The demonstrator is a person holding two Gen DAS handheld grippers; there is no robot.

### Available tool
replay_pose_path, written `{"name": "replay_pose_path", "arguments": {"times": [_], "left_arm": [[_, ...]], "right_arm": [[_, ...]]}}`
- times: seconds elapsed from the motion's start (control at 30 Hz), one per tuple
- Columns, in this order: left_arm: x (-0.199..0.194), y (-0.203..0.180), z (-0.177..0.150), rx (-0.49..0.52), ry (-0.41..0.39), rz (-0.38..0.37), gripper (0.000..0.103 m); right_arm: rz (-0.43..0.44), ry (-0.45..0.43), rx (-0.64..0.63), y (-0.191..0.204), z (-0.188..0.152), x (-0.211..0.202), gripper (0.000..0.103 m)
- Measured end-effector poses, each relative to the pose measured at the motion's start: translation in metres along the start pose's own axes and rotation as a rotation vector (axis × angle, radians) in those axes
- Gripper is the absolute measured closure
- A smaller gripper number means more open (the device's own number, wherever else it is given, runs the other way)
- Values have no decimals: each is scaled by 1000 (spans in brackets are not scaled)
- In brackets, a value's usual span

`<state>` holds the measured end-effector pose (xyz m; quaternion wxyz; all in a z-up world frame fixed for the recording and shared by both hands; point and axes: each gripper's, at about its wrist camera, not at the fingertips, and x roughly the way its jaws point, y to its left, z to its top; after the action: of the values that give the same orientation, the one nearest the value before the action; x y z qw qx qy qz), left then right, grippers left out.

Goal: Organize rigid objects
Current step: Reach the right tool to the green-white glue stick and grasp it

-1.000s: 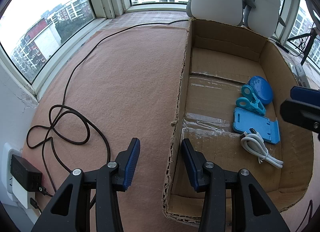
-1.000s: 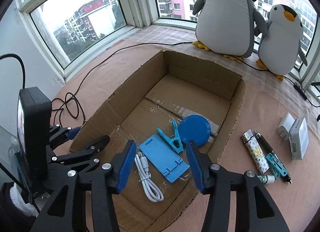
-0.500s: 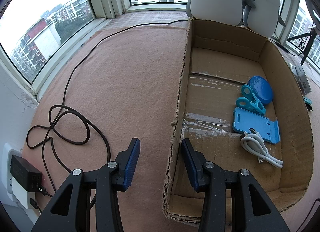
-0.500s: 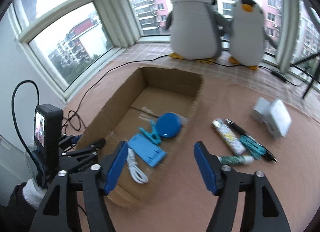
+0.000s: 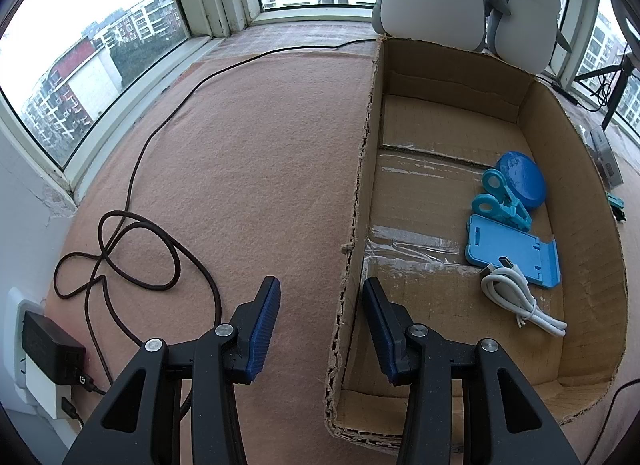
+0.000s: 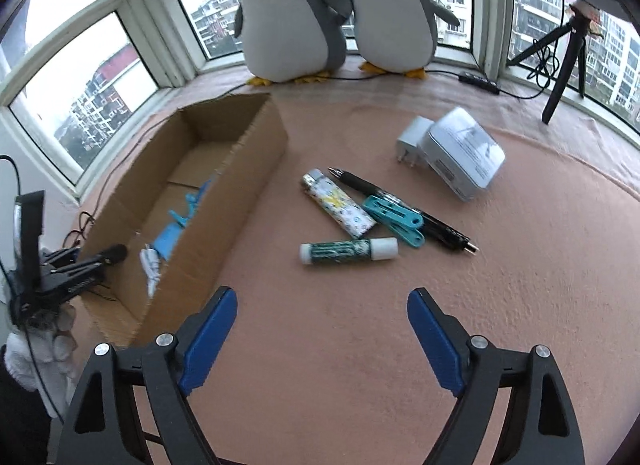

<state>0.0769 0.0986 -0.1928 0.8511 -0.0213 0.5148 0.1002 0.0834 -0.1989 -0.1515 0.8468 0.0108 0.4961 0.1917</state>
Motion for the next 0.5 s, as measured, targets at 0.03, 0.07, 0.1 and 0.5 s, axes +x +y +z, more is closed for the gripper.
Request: {"name": "replay_pose_path", "arguments": {"times": [0.03, 0.07, 0.1, 0.5], "left_arm": [[0, 0, 0, 0, 0, 0, 56], [0, 0, 0, 0, 0, 0, 56], [0, 0, 0, 0, 0, -1, 56], [-1, 1, -2, -5, 0, -4, 56]], "right_arm": [[0, 4, -1, -1, 0, 2, 19], [-2, 6, -3, -2, 0, 5, 19], [-5, 10, -8, -3, 2, 9, 19], [33, 68, 3, -21, 19, 44, 19]]}}
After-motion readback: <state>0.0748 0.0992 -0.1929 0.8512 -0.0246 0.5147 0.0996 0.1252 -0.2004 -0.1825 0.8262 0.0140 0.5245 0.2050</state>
